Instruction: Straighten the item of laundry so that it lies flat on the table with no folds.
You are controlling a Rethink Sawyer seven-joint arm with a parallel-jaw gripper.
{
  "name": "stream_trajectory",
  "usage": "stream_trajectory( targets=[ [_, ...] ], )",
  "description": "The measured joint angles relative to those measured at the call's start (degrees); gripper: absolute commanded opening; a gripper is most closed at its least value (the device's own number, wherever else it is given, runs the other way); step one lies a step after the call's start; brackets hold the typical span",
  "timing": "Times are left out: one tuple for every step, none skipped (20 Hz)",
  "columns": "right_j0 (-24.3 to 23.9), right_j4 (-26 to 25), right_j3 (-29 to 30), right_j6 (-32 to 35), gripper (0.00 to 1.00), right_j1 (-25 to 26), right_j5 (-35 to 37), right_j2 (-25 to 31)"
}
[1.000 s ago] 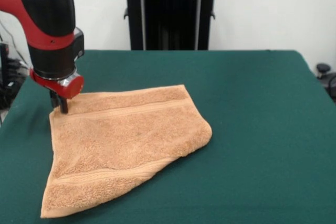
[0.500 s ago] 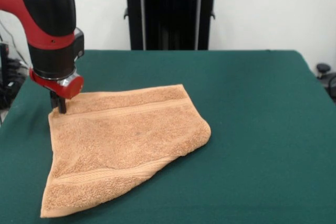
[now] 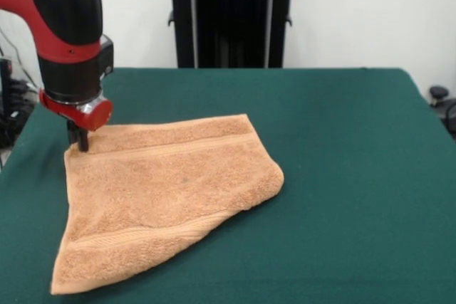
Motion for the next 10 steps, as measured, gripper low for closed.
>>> stream_trajectory(
  targets=[
    [-0.19, 0.0, 0.31, 0.0, 0.0, -0.12, -0.25, -0.05],
    [-0.38, 0.0, 0.61, 0.0, 0.0, -0.25, -0.5, -0.09],
    [-1.09, -0.02, 1.74, 0.0, 0.0, -0.68, -1.11, -0.37],
    [-1.5, -0.02, 2.33, 0.0, 0.0, -0.91, -1.32, -0.54],
    [-2.05, -0.04, 3.06, 0.0, 0.0, -1.22, -1.5, -0.8],
    [-2.5, -0.13, 3.61, 0.0, 0.0, -1.44, -1.58, -1.09],
    [-2.96, -0.25, 4.11, 0.0, 0.0, -1.59, -1.59, -1.43],
    [-3.67, -0.48, 4.82, 0.0, 0.0, -1.76, -1.61, -1.97],
    [-4.13, -0.65, 5.26, 0.0, 0.0, -1.86, -1.59, -2.37],
    [-4.76, -0.93, 5.87, 0.0, 0.0, -2.02, -1.61, -2.98]
  ],
)
